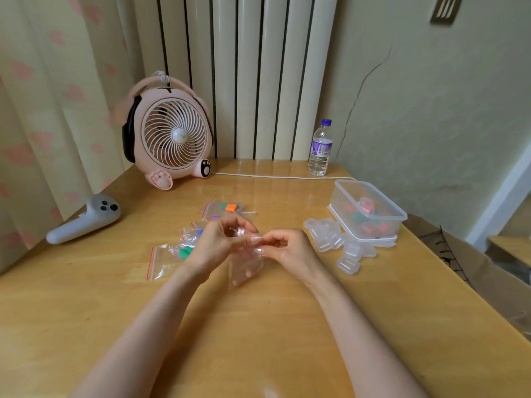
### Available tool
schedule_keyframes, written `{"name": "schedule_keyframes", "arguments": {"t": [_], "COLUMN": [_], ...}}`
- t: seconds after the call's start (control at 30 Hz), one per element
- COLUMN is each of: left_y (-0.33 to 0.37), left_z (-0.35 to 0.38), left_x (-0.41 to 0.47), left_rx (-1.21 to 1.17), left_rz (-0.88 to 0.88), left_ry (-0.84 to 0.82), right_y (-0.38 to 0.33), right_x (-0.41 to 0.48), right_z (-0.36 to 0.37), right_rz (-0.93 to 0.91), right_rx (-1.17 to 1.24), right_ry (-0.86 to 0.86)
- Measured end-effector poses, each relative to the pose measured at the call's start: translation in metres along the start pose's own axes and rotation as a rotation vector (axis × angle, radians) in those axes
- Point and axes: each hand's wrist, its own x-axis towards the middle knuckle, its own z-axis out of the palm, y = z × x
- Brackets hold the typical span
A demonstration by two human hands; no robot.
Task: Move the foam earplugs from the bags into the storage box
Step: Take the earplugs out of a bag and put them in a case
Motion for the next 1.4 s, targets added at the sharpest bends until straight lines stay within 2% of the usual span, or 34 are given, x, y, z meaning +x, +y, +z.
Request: {"name": "schedule_keyframes", "arguments": {"t": [0.13, 0.23, 0.33, 0.47, 0.6, 0.8, 0.87, 1.1, 1.3, 1.4], "left_y": [-0.005, -0.01, -0.013, -0.018, -0.008, -0.006, -0.008, -0.013, -0.011, -0.01], "left_z": [-0.002, -0.003, -0.002, -0.004, -0.001, -0.002, 0.0, 0.01, 0.026, 0.033], "left_x": [0.003, 0.004, 0.005, 0.007, 0.003, 0.001, 0.003, 0.003, 0.001, -0.001], "left_rx": [0.305, 0.438, 0.477, 0.536, 0.363, -0.023, -0.026, 0.07, -0.143, -0.164], "left_rz": [0.164, 0.299, 0.334, 0.362, 0.374, 0.176, 0.132, 0.055, -0.181, -0.285], "left_ry": [0.02, 0.002, -0.025, 0.016, 0.084, 0.154, 0.174, 0.116, 0.058, 0.012], "right_y": [0.002, 0.001, -0.001, -0.003, -0.004, -0.012, -0.009, -0.009, -0.01, -0.003], "right_x": [0.001, 0.0, -0.001, -0.003, -0.003, -0.008, -0.01, -0.016, -0.027, -0.034], "right_z": [-0.005, -0.006, -0.009, -0.01, -0.013, -0.027, -0.027, -0.038, -0.06, -0.07], "right_rz": [0.006, 0.034, 0.072, 0.042, 0.008, 0.157, 0.182, 0.215, 0.197, 0.189], "right_rx": [-0.117, -0.132, -0.081, -0.086, 0.0, 0.218, 0.247, 0.319, 0.421, 0.458], "right_ry": [0.041, 0.011, -0.025, -0.04, -0.037, -0.131, -0.131, 0.072, -0.008, 0.019]}}
